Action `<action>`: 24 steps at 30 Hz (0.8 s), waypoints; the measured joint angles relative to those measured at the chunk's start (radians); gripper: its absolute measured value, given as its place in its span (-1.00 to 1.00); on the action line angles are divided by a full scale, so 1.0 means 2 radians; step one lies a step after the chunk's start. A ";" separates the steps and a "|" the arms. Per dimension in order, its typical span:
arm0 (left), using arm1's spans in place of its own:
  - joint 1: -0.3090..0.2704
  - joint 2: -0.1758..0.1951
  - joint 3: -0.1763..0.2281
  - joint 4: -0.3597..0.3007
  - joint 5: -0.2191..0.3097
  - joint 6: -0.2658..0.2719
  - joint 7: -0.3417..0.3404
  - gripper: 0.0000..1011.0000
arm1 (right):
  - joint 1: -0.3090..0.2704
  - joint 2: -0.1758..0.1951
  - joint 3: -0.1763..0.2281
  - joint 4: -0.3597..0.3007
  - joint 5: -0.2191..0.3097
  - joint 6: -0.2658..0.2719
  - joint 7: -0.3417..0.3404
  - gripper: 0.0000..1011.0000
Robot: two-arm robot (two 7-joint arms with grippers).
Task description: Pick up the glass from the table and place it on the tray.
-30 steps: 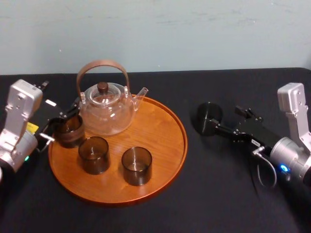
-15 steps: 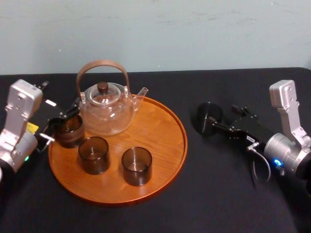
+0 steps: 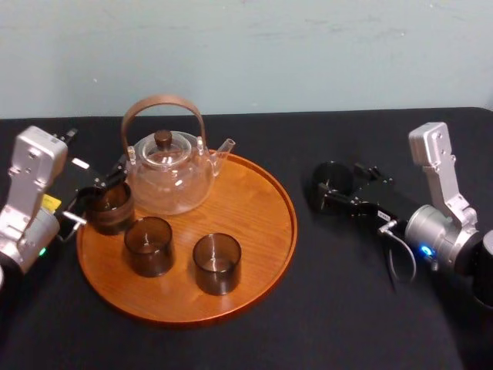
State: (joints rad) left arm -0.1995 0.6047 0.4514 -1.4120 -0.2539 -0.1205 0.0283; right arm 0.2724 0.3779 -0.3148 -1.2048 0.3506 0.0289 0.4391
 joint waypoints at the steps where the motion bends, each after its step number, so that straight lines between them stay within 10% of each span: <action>1: 0.000 0.000 0.000 0.000 0.000 0.000 0.000 0.98 | 0.003 -0.001 -0.001 0.005 -0.001 0.000 0.001 0.98; 24: 0.000 0.000 0.000 0.000 0.000 0.000 0.000 0.98 | 0.036 -0.015 -0.014 0.051 -0.015 -0.002 0.007 0.98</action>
State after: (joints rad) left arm -0.1995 0.6047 0.4514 -1.4120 -0.2539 -0.1205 0.0283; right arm 0.3437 0.3473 -0.3424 -1.1032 0.3202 0.0259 0.4525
